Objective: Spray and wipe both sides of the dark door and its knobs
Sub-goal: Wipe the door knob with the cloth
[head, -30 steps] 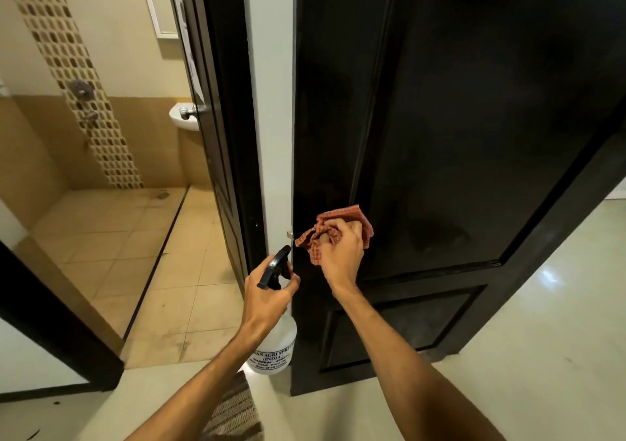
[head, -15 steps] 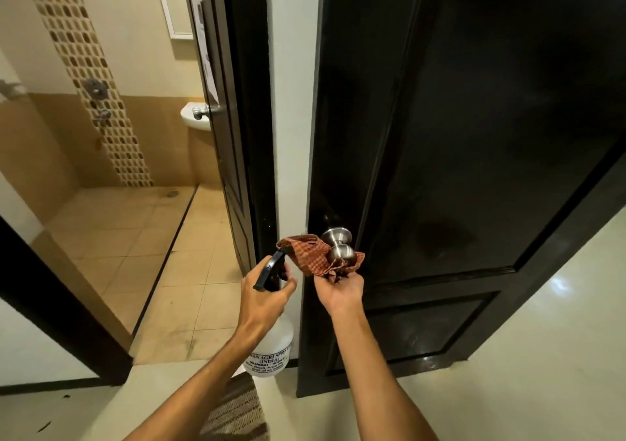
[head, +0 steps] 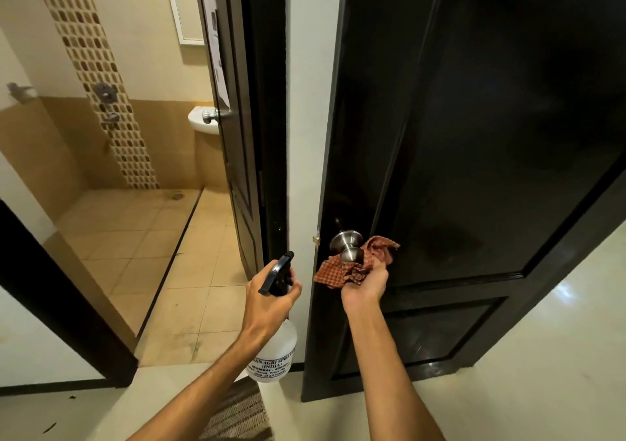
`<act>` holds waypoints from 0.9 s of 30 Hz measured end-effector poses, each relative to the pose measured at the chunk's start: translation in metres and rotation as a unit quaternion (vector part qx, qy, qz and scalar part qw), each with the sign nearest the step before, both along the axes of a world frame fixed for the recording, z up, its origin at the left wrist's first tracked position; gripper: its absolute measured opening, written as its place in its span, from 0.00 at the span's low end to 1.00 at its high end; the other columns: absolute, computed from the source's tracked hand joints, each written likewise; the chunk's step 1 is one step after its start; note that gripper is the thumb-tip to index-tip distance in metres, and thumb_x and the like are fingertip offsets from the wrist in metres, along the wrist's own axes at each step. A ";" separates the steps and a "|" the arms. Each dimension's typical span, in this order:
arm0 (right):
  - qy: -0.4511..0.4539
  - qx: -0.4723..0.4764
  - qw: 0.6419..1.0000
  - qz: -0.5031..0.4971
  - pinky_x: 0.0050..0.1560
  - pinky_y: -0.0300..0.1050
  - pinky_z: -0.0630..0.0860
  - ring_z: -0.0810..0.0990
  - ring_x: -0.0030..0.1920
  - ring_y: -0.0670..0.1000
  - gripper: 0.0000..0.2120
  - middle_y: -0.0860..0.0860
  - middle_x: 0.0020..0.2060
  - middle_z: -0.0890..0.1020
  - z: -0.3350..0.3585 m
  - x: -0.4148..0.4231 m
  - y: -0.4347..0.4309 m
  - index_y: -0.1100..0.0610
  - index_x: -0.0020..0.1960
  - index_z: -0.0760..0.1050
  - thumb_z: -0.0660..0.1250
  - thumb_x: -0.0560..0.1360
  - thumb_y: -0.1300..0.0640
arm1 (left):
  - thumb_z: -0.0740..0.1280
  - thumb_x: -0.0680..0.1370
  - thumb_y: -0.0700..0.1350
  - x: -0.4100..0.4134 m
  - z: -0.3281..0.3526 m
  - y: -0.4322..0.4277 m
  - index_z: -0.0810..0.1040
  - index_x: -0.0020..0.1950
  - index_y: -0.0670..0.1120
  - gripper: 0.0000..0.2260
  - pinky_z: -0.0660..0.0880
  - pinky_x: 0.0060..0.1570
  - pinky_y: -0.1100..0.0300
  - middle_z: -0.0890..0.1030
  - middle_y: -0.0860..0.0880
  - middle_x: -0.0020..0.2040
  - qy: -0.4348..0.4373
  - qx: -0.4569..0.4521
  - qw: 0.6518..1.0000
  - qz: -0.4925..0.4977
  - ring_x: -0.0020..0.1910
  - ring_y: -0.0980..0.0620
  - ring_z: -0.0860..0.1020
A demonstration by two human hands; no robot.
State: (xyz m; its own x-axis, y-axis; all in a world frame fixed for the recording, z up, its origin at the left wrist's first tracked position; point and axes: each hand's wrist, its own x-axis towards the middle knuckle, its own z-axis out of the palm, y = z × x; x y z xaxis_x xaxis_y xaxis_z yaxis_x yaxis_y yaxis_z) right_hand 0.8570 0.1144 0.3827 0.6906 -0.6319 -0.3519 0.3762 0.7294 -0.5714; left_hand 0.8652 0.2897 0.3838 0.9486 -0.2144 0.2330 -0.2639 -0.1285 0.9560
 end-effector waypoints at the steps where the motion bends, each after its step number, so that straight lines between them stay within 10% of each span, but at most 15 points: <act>1: 0.017 -0.103 0.994 -0.026 0.63 0.59 0.77 0.79 0.61 0.57 0.15 0.55 0.66 0.78 -0.003 0.003 -0.002 0.52 0.66 0.77 0.62 0.82 0.60 | 0.74 0.77 0.35 0.000 0.001 0.000 0.80 0.50 0.47 0.08 0.78 0.34 0.59 0.82 0.48 0.42 -0.001 -0.002 1.000 0.001 0.36 0.50 0.81; 3: 0.122 -0.458 0.878 -0.061 0.66 0.58 0.76 0.77 0.63 0.52 0.13 0.46 0.62 0.77 -0.001 0.008 -0.004 0.52 0.58 0.80 0.68 0.76 0.64 | 0.74 0.77 0.35 0.003 0.003 0.002 0.80 0.49 0.47 0.08 0.78 0.33 0.60 0.82 0.47 0.41 -0.004 -0.006 1.000 0.004 0.36 0.50 0.81; 6: 0.226 -0.856 0.465 0.004 0.65 0.58 0.72 0.73 0.63 0.54 0.14 0.50 0.59 0.76 0.001 0.011 -0.005 0.52 0.54 0.83 0.75 0.69 0.60 | 0.74 0.77 0.35 0.005 0.004 0.002 0.80 0.49 0.47 0.08 0.77 0.31 0.61 0.82 0.47 0.40 -0.002 -0.004 1.000 0.008 0.33 0.51 0.79; 8: 0.258 -0.917 0.301 0.044 0.64 0.62 0.72 0.73 0.63 0.56 0.13 0.52 0.58 0.79 -0.004 0.005 -0.004 0.51 0.51 0.85 0.78 0.66 0.57 | 0.74 0.77 0.36 0.004 0.000 0.002 0.80 0.51 0.48 0.08 0.76 0.31 0.61 0.82 0.47 0.42 0.001 -0.006 1.000 0.005 0.34 0.51 0.79; 12: 0.224 -0.890 0.395 -0.040 0.66 0.64 0.72 0.73 0.65 0.55 0.12 0.53 0.58 0.81 -0.013 -0.006 -0.006 0.51 0.51 0.86 0.74 0.70 0.62 | 0.74 0.77 0.37 0.004 -0.001 -0.002 0.80 0.50 0.51 0.09 0.77 0.36 0.58 0.82 0.49 0.42 0.004 -0.019 1.000 -0.002 0.38 0.48 0.81; 14: 0.219 -0.896 0.379 -0.076 0.71 0.67 0.67 0.73 0.68 0.57 0.14 0.54 0.62 0.80 -0.023 -0.010 -0.004 0.52 0.58 0.84 0.72 0.73 0.61 | 0.74 0.77 0.37 0.004 0.000 -0.005 0.80 0.49 0.52 0.10 0.78 0.37 0.56 0.81 0.49 0.41 0.008 -0.022 1.000 0.002 0.38 0.48 0.81; 25: 0.240 -0.941 -0.223 0.086 0.76 0.61 0.63 0.70 0.70 0.62 0.25 0.60 0.65 0.76 -0.014 0.012 -0.012 0.57 0.67 0.78 0.77 0.71 0.54 | 0.73 0.78 0.36 0.004 -0.003 0.005 0.79 0.50 0.48 0.08 0.76 0.31 0.62 0.81 0.45 0.43 0.008 -0.028 0.999 0.022 0.34 0.50 0.79; 27: 0.237 -0.938 -0.236 0.093 0.73 0.59 0.66 0.73 0.66 0.61 0.24 0.59 0.62 0.78 -0.014 0.010 -0.012 0.57 0.65 0.79 0.77 0.71 0.54 | 0.73 0.78 0.36 0.003 -0.005 0.006 0.79 0.50 0.48 0.08 0.76 0.31 0.62 0.81 0.45 0.43 0.010 -0.033 0.999 0.021 0.34 0.50 0.79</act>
State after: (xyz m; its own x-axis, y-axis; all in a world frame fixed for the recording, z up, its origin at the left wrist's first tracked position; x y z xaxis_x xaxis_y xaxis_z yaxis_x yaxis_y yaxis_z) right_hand 0.8673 0.1024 0.3692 0.9548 0.2941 -0.0440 0.1989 -0.5215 0.8298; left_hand 0.8681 0.2957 0.3786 0.9610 -0.1589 0.2263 -0.2403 -0.0751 0.9678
